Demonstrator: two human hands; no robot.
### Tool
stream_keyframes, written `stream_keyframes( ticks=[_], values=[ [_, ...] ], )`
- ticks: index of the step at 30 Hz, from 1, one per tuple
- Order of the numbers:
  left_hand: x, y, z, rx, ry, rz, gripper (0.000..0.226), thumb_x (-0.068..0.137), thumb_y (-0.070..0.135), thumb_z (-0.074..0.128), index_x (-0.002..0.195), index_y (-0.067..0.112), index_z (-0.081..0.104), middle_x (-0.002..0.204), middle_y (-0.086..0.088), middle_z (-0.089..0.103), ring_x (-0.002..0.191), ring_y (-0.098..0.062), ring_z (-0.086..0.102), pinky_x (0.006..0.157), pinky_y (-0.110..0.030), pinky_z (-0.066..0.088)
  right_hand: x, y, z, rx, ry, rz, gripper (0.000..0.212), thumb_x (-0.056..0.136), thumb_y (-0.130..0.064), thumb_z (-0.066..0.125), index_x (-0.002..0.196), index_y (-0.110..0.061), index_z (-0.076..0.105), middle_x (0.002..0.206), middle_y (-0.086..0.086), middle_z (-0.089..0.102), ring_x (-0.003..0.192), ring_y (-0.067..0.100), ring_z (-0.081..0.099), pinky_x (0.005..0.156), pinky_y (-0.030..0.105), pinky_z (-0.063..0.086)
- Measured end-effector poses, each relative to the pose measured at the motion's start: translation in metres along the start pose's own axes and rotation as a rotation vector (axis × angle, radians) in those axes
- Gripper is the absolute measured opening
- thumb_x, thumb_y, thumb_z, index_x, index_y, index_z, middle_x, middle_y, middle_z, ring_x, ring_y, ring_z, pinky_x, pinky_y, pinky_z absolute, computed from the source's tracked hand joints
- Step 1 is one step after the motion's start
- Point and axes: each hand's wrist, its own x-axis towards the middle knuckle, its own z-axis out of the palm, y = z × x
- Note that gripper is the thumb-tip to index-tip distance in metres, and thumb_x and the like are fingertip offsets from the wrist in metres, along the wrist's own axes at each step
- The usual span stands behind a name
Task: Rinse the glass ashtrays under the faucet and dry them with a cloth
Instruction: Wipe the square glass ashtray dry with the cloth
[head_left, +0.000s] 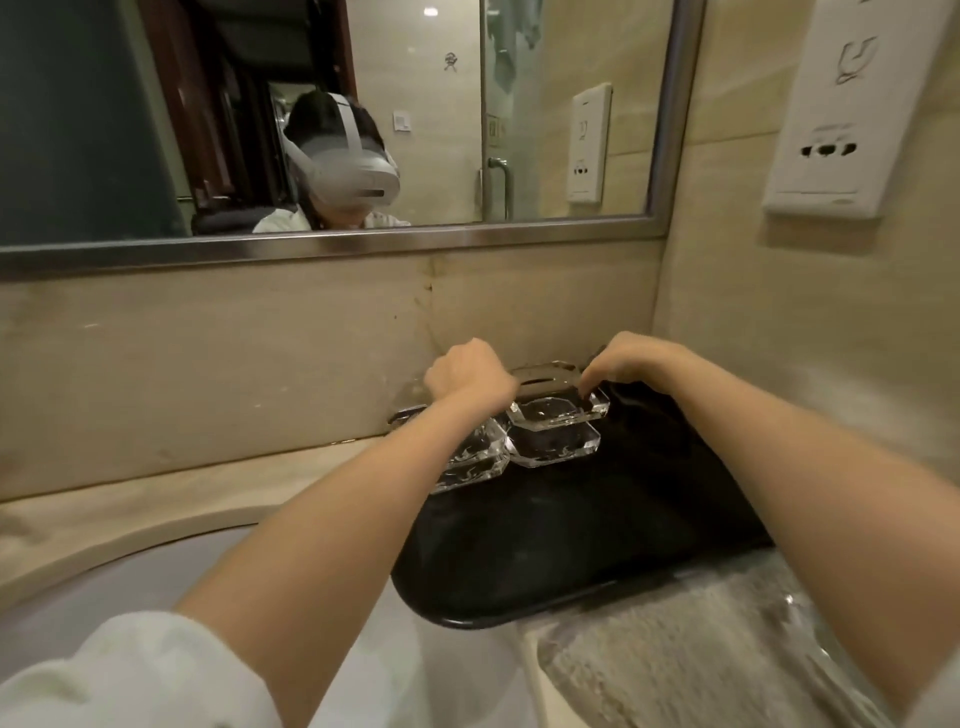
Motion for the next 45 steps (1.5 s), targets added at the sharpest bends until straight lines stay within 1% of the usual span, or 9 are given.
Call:
stream_keyframes(
  ticks=[7,15,20,23,27,31,36,40,45],
  values=[
    [0.007,-0.014,0.021,0.097,-0.01,-0.003,0.029,0.082,0.044,0.064,0.087,0.016,0.06,0.103,-0.005,0.065,0.102,-0.024,0.056,0.089,-0.034,0.04,0.011,0.003,0.017,-0.003,-0.124,0.007,0.024,0.079,-0.02,0.072,0.094,-0.004,0.063,0.089,0.009,0.057,0.064,0.019,0.051,0.068,0.029,0.044],
    [0.012,-0.023,0.025,0.111,-0.023,-0.015,0.046,0.077,0.053,0.064,0.102,0.014,0.064,0.116,-0.007,0.062,0.116,-0.028,0.05,0.094,-0.038,0.037,0.016,0.01,0.014,-0.05,-0.152,0.042,0.04,0.073,-0.043,0.075,0.074,-0.007,0.057,0.072,0.005,0.057,0.06,0.019,0.052,0.063,0.029,0.042],
    [0.008,-0.024,0.02,0.122,-0.017,0.009,0.054,0.077,0.059,0.062,0.112,0.018,0.063,0.121,-0.006,0.059,0.12,-0.027,0.047,0.097,-0.039,0.036,0.011,0.021,0.014,-0.043,-0.044,0.048,0.07,0.07,-0.057,0.071,0.114,-0.005,0.059,0.118,0.009,0.059,0.1,0.025,0.056,0.085,0.032,0.045],
    [0.001,-0.023,0.006,-0.006,0.025,0.045,0.045,0.083,0.053,0.059,0.114,0.021,0.062,0.123,-0.003,0.059,0.121,-0.026,0.046,0.102,-0.041,0.036,0.001,0.02,0.002,-0.022,0.036,0.051,0.069,0.074,-0.053,0.07,0.12,-0.003,0.056,0.126,0.012,0.057,0.11,0.028,0.055,0.087,0.033,0.044],
    [-0.016,-0.013,-0.015,-0.239,0.055,0.164,0.025,0.087,0.032,0.057,0.109,0.021,0.064,0.114,0.002,0.064,0.11,-0.02,0.054,0.095,-0.037,0.045,-0.027,0.014,-0.028,0.018,0.109,0.033,0.059,0.078,-0.041,0.071,0.117,-0.001,0.056,0.12,0.015,0.059,0.098,0.028,0.057,0.082,0.033,0.044],
    [-0.056,0.012,-0.038,-0.486,-0.098,0.327,0.012,0.09,0.019,0.058,0.1,0.02,0.065,0.096,0.005,0.062,0.092,-0.013,0.059,0.077,-0.025,0.047,-0.073,0.018,-0.052,-0.013,0.163,0.001,0.054,0.079,-0.043,0.069,0.113,-0.003,0.055,0.107,0.012,0.059,0.102,0.029,0.057,0.085,0.035,0.045],
    [-0.124,0.044,-0.035,-0.722,-0.463,0.329,0.007,0.092,0.017,0.056,0.088,0.021,0.058,0.083,0.001,0.064,0.061,-0.007,0.062,0.053,-0.019,0.045,-0.136,0.052,-0.058,0.106,0.194,-0.054,0.049,0.079,-0.052,0.065,0.096,-0.007,0.056,0.09,0.008,0.058,0.081,0.021,0.055,0.072,0.031,0.043],
    [-0.172,0.064,-0.012,-0.679,-0.711,0.293,0.015,0.095,0.025,0.053,0.105,0.015,0.057,0.088,-0.002,0.063,0.069,-0.01,0.064,0.056,-0.02,0.049,-0.184,0.091,-0.05,0.314,0.221,-0.083,0.035,0.085,-0.044,0.062,0.097,-0.011,0.062,0.086,0.004,0.063,0.077,0.017,0.058,0.074,0.03,0.045],
    [-0.204,0.086,0.011,-0.432,-0.74,0.313,0.033,0.094,0.031,0.053,0.115,0.006,0.056,0.102,-0.007,0.058,0.091,-0.02,0.061,0.069,-0.027,0.051,-0.212,0.122,-0.043,0.421,0.225,-0.12,0.029,0.086,-0.033,0.064,0.099,-0.007,0.065,0.095,0.013,0.07,0.09,0.027,0.066,0.084,0.038,0.05]
  ],
)
